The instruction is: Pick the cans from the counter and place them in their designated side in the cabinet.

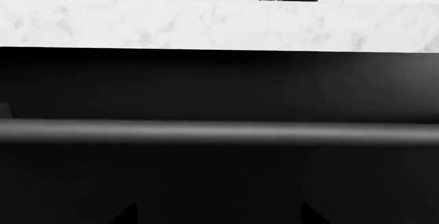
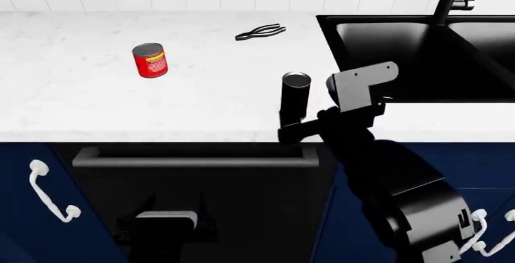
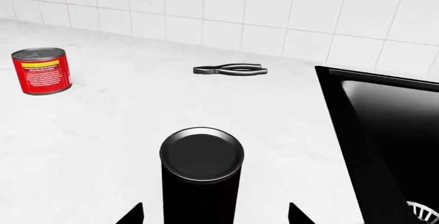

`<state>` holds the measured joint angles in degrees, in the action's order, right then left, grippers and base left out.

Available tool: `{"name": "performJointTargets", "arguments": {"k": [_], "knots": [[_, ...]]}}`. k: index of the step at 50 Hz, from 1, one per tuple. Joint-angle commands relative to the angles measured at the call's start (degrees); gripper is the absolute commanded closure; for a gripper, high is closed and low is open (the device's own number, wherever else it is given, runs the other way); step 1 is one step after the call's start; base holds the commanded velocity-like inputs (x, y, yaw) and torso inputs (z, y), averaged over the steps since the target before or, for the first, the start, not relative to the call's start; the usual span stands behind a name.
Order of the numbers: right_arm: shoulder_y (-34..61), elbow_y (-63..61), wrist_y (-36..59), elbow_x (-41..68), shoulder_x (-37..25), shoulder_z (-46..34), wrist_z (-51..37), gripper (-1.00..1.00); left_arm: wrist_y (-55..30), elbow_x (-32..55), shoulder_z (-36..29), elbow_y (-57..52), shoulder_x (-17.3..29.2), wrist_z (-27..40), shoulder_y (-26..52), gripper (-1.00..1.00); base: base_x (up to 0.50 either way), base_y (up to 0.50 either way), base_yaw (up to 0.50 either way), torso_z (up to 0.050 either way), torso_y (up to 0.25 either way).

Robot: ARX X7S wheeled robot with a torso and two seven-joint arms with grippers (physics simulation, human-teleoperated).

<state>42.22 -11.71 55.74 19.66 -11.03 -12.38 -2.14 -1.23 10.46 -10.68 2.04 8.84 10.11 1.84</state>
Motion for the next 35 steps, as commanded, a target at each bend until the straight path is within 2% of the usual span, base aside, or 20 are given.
{"name": "performJointTargets", "arguments": {"k": [1, 35], "knots": [[1.83, 4.09, -1.71, -0.28, 0.44, -1.55, 0.79, -1.00, 0.08, 0.21, -0.48, -0.09, 0.21, 0.60, -0.33, -1.00, 0.00, 0.00, 0.00, 0.000, 0.000], [6.57, 18.71, -10.06, -2.80, 2.22, -5.77, 2.03, -1.00, 0.27, 1.17, -1.52, -0.10, 1.05, 1.63, -0.09, -1.00, 0.00, 0.00, 0.00, 0.000, 0.000]]}}
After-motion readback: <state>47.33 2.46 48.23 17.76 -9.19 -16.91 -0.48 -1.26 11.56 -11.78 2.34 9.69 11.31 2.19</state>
